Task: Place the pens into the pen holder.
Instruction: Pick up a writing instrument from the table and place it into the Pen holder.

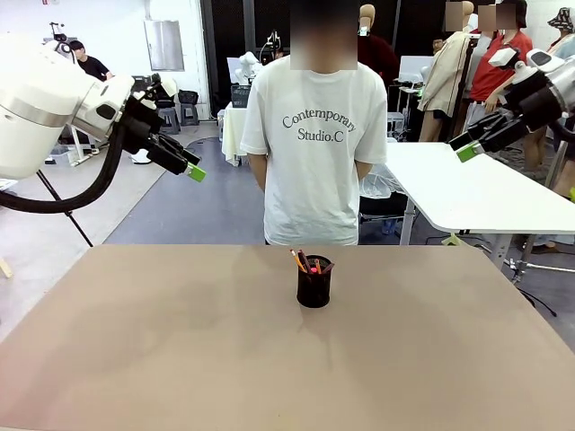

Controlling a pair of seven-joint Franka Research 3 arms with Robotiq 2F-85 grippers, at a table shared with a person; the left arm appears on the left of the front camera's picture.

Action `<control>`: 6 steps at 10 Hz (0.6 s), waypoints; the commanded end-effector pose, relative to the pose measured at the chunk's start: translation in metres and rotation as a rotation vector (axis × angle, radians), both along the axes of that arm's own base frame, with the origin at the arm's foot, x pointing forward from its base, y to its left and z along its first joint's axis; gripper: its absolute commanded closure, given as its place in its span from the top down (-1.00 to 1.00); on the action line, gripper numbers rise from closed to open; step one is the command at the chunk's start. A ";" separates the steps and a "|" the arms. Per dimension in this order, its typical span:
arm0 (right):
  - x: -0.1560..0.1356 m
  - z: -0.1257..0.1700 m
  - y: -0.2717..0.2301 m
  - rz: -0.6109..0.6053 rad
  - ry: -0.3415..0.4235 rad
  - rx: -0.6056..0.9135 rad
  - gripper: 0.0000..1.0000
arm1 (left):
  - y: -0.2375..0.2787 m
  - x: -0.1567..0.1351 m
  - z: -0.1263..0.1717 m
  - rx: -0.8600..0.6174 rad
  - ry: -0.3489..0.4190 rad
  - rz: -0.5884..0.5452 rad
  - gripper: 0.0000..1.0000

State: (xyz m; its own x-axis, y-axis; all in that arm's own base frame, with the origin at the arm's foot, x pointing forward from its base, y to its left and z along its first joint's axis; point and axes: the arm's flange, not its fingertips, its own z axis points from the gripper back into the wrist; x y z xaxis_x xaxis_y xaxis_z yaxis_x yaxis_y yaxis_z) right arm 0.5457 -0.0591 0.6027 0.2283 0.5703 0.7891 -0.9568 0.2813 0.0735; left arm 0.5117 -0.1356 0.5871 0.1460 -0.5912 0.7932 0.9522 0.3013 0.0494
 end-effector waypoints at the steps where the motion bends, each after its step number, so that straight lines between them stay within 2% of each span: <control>1: -0.002 0.001 0.001 0.000 -0.002 0.000 1.00 | 0.002 0.000 0.001 0.001 -0.002 0.007 1.00; 6: -0.002 0.001 0.001 0.000 -0.002 0.000 1.00 | 0.002 0.000 0.001 0.001 -0.002 0.007 1.00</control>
State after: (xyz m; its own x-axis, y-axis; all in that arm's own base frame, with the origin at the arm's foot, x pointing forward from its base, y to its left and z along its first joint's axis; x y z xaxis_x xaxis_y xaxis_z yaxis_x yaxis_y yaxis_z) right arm 0.5457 -0.0591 0.6027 0.2283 0.5703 0.7891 -0.9568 0.2813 0.0735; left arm 0.5117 -0.1356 0.5871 0.1460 -0.5912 0.7932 0.9522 0.3013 0.0494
